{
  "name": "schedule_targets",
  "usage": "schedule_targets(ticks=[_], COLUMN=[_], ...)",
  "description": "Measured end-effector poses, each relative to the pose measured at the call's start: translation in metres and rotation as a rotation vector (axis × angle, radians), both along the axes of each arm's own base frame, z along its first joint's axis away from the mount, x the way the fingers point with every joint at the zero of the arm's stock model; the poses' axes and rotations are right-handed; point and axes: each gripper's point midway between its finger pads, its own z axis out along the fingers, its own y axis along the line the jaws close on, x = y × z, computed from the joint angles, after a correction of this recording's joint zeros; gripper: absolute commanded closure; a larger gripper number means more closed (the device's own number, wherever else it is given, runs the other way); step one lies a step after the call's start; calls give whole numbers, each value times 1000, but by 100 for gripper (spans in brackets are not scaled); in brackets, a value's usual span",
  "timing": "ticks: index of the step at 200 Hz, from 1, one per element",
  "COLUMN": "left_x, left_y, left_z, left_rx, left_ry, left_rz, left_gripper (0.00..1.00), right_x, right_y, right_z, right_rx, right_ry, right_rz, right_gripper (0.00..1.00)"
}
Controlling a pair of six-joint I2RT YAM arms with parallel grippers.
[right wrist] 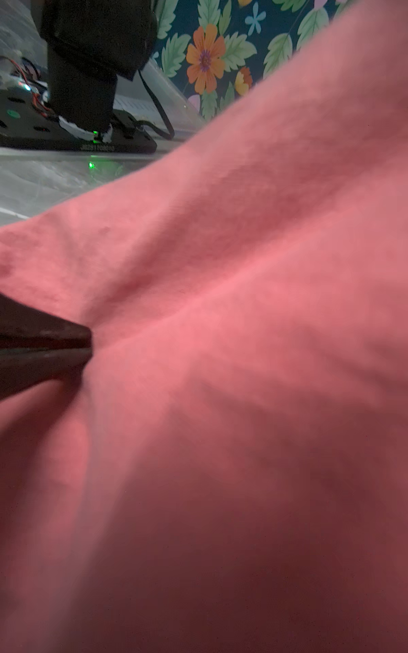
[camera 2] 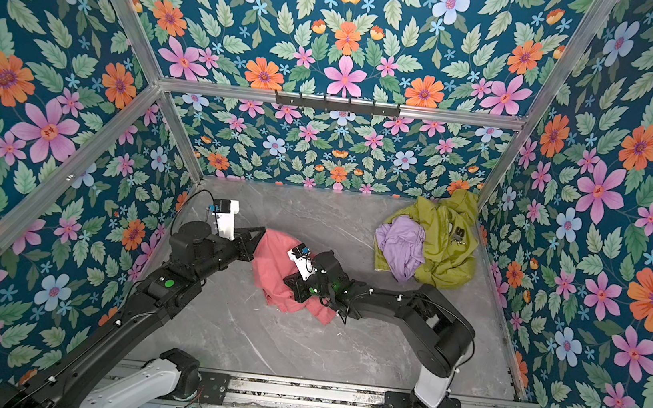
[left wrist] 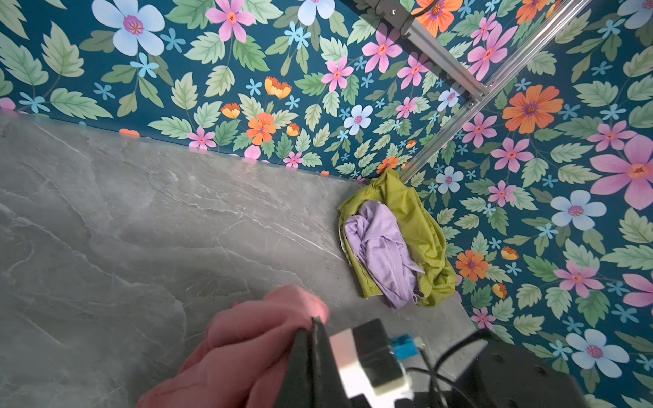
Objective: Pick out a specific cloth from the pile
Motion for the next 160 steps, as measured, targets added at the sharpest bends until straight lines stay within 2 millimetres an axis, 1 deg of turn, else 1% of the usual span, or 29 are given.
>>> schedule_targets(ticks=[18, 34, 46, 55, 63, 80, 107, 118, 139, 160], left_x=[-2, -3, -4, -4, -4, -5, -7, -7, -9, -13], left_y=[0, -1, -1, -1, -1, 0, -2, -2, -4, -10], left_z=[0, -4, -6, -7, -6, -7, -8, -8, -9, -14], left_rx=[-2, 0, 2, 2, 2, 2, 5, 8, 21, 31], left_ry=[-1, 6, 12, 13, 11, 11, 12, 11, 10, 28], left_rz=[-6, -10, -13, -15, -15, -15, -26, -28, -48, -85], left_gripper=[100, 100, 100, 100, 100, 100, 100, 100, 100, 100], right_x=[12, 20, 22, 23, 21, 15, 5, 1, -8, -11], right_y=[9, 11, 10, 8, 5, -3, -22, -32, -49, -65], right_z=[-10, -18, -18, -14, -8, 11, 39, 45, 65, 77], right_rx=[17, 30, 42, 49, 59, 86, 113, 103, 108, 90], right_ry=[-9, -3, 4, -7, -14, -37, -80, -85, -115, -143], right_rz=[-8, -26, -39, -51, -55, -63, -90, -111, -134, -162], right_gripper=[90, 91, 90, 90, 90, 89, 87, 86, 85, 85])
